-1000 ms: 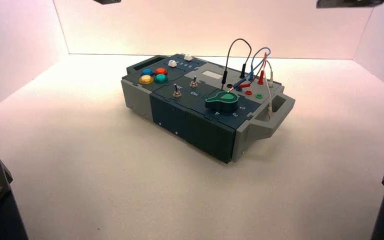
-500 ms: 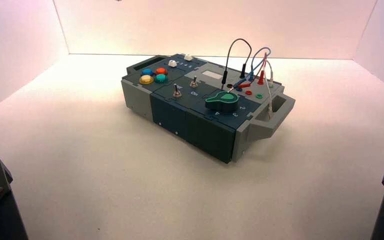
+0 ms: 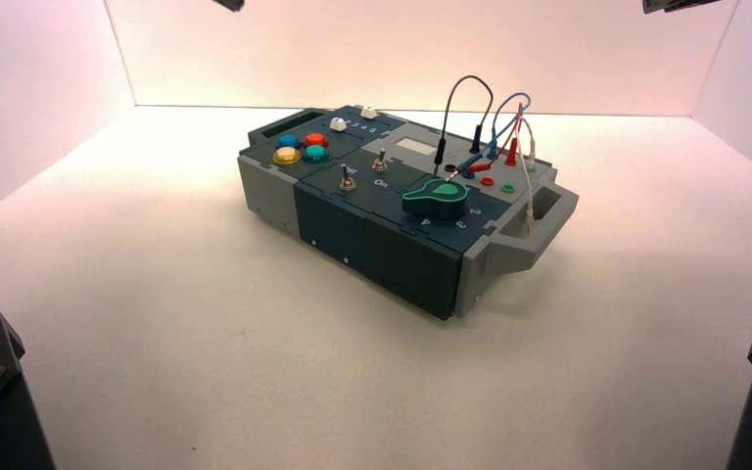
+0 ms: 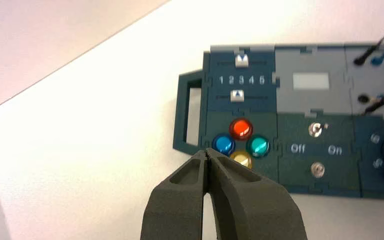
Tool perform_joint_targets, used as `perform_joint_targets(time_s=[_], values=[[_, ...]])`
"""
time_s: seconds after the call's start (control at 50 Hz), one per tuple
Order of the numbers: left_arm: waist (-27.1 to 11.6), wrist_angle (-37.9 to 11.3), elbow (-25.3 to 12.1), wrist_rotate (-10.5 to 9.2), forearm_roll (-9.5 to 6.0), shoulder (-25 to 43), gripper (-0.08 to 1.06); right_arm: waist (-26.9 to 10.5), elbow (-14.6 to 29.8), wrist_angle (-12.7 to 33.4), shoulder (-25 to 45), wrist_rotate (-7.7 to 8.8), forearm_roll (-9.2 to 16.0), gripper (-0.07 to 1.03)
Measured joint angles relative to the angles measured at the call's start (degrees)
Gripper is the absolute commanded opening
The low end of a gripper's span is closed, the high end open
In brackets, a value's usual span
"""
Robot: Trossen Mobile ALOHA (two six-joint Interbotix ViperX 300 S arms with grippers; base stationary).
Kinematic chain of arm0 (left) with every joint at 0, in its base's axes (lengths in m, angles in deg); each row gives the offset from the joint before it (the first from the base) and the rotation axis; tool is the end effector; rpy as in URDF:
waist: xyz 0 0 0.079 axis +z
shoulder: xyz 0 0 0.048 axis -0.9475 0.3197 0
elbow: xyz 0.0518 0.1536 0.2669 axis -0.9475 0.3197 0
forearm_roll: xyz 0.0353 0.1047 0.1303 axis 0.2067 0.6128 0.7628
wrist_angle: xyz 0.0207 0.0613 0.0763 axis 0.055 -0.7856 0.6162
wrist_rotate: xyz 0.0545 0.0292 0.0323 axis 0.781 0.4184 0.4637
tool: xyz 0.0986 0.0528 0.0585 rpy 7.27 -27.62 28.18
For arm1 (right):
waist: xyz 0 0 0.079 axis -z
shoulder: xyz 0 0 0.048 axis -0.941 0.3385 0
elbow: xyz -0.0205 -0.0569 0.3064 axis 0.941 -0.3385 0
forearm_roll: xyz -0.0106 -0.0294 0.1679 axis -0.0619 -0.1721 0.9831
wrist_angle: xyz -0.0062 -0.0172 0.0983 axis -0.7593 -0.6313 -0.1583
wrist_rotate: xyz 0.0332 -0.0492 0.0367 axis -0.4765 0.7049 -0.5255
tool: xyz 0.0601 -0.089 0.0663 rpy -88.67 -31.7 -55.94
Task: Move the top slider to position 5.
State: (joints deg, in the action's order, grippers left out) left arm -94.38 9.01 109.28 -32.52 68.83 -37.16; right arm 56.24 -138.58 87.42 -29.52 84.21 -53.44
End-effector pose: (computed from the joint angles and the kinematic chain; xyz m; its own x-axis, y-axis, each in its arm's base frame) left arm 0.3074 -0.1372 0.1781 0.5431 -0.2645 -0.7969 0.5924 0.7933 0.1404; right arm 0.1974 0.0623 0.1896 0.6898 0.2385 -0.6836 -0.2664 0.9615 0.0666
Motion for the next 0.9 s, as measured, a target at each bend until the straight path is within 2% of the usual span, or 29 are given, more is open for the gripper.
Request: perform_joint_targets(time_s=[0.18,0.36,0.42,0.58,0.9], values=[[-0.2,-1.7,-1.9,1.14,0.00,3.0,-0.03,-1.5,2.5,3.5,-0.3,0.70,0.4,0.26],[-1.0,-1.8,-4.4,2.90,0.00,5.1,-0.03,-3.4,3.5,4.0,-0.4,1.67,1.2,0.26],[-1.1,-1.8,-5.2,3.69,0.00,6.2,-0.03,-4.0,3.5,4.0,-0.3,2.72,1.3,0.26],[-1.1,-1.7,-7.6,5.98,0.00,10.6,-0.03,-5.0,3.5,4.0,0.1,6.77,1.8,0.26],[-1.1,0.4,-12.6,6.24,0.00,17.1,-0.03,-5.1,3.5,3.2,4.5,6.94,1.3,0.26]])
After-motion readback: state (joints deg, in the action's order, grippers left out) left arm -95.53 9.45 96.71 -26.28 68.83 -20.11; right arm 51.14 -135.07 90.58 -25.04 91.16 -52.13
